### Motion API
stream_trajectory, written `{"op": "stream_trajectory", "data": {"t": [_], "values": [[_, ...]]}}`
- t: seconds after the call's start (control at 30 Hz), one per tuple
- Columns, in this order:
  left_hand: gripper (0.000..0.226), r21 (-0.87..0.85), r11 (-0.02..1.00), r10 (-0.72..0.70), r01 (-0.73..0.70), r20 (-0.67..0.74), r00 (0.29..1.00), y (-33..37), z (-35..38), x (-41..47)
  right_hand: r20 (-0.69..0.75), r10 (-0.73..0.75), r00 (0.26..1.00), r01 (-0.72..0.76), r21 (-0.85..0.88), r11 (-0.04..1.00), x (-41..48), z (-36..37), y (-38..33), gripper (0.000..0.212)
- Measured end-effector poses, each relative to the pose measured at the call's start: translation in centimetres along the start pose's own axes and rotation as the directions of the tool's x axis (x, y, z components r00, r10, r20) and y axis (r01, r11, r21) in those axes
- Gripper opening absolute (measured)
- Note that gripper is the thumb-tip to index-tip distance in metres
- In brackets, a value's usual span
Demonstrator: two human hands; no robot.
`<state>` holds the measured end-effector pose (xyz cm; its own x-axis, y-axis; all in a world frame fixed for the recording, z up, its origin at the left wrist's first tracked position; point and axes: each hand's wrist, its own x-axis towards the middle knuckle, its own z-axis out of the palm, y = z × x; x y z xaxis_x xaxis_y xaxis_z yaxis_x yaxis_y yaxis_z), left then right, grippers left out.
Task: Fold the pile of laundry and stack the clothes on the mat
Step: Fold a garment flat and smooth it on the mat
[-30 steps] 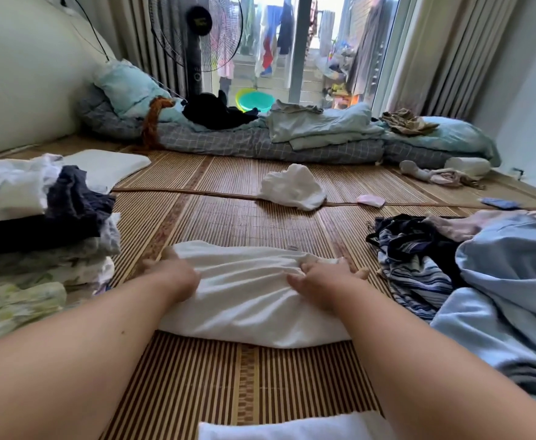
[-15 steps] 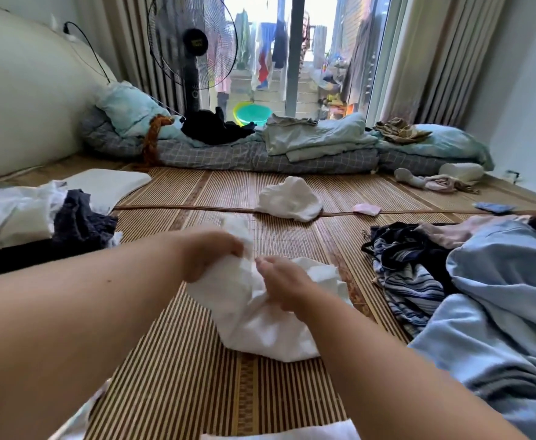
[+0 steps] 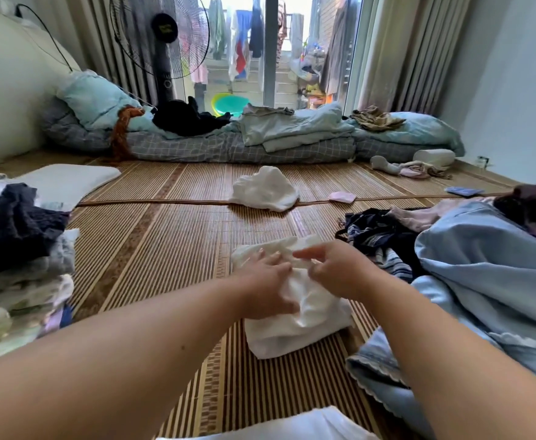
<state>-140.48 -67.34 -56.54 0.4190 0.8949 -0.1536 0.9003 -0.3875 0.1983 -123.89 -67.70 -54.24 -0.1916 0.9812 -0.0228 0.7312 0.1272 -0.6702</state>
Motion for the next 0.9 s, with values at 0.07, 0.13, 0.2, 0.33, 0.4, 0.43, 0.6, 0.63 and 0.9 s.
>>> {"op": "stream_trajectory", "data": {"t": [0.07, 0.13, 0.2, 0.33, 0.4, 0.43, 0.6, 0.63, 0.9], "values": [[0.096, -0.051, 0.999, 0.01, -0.009, 0.023, 1.0, -0.1, 0.5, 0.6, 0.219, -0.007, 0.976, 0.043, -0.16, 0.986, -0.2, 0.0, -0.4, 0.041], [0.102, -0.089, 0.996, 0.03, -0.029, 0.012, 0.999, -0.3, 0.7, 1.1, 0.311, 0.075, 0.948, 0.092, -0.49, 0.867, 0.2, 0.4, -0.1, 0.058], [0.105, -0.067, 0.998, 0.007, -0.006, 0.024, 1.0, -0.6, 1.0, 1.5, 0.26, 0.092, 0.961, 0.095, -0.627, 0.773, 1.0, 1.1, 1.2, 0.064], [0.113, 0.006, 0.994, -0.112, 0.112, 0.09, 0.99, -1.4, 1.7, 1.6, 0.195, 0.166, 0.967, -0.034, -0.547, 0.837, 2.0, 2.5, 2.7, 0.069], [0.121, 0.025, 0.991, -0.136, 0.134, 0.107, 0.985, -2.1, 1.5, 1.3, 0.198, 0.187, 0.962, -0.066, -0.496, 0.866, 2.1, 3.2, 2.1, 0.078], [0.125, 0.033, 0.989, -0.146, 0.143, 0.122, 0.982, -2.6, 1.2, 1.0, 0.21, 0.181, 0.961, -0.063, -0.469, 0.881, 2.0, 3.5, 1.6, 0.083], [0.14, 0.149, 0.965, -0.25, 0.216, 0.282, 0.926, -6.9, -1.2, -2.0, 0.389, 0.03, 0.921, 0.143, -0.408, 0.902, 0.9, 5.3, -1.2, 0.096], [0.141, 0.172, 0.959, -0.267, 0.224, 0.297, 0.917, -7.8, -1.4, -2.8, 0.432, 0.0, 0.902, 0.204, -0.426, 0.881, 0.7, 5.7, -1.7, 0.099], [0.13, -0.273, 0.923, -0.276, 0.273, 0.029, 0.961, -5.5, -0.6, -7.0, 0.296, -0.001, 0.955, 0.158, -0.509, 0.846, -2.1, 6.1, -3.2, 0.093]]}}
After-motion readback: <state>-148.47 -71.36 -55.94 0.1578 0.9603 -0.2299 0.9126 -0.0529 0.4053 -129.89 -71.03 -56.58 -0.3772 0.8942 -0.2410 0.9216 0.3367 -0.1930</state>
